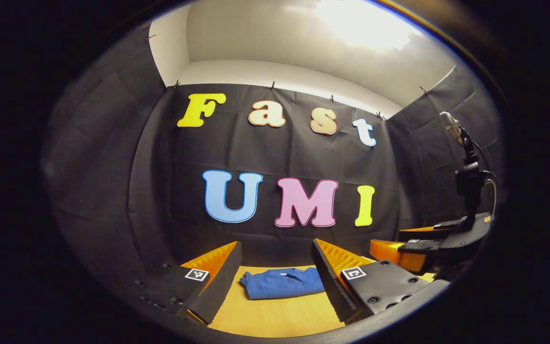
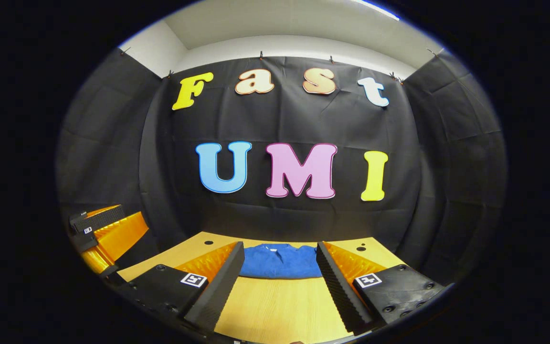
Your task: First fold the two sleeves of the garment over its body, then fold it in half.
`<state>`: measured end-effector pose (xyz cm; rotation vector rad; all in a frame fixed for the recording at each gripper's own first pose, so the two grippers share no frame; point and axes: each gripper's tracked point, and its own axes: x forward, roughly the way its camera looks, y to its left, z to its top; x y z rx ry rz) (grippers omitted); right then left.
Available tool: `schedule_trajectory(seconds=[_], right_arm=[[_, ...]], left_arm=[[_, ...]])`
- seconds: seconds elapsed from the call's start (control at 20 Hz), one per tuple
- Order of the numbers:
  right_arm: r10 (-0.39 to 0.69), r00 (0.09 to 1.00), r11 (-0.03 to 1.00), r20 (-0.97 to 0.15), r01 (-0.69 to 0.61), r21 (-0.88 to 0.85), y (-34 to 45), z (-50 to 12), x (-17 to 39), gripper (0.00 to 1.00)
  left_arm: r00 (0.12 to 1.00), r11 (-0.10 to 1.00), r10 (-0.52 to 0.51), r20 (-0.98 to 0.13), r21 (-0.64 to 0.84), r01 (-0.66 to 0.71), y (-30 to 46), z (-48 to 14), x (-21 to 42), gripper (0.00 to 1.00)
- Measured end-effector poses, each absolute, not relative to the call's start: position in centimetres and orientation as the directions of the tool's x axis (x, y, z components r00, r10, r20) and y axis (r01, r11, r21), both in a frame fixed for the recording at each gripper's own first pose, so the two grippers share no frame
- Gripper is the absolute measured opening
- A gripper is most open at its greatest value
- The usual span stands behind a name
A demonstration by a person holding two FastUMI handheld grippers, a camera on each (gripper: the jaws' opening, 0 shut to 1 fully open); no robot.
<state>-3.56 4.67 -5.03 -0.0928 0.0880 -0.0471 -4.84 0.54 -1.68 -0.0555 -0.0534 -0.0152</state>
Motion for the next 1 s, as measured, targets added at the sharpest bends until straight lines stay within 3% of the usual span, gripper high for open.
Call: schedule_trajectory(seconds=[1.0], right_arm=[[-0.07, 0.995, 0.994, -0.076, 0.063, -0.092, 3.1, -5.1, -6.2, 0.96]], left_arm=[[0.998, 0.999, 0.045, 0.046, -0.018, -0.044, 2.4, -0.8, -6.7, 0.83]])
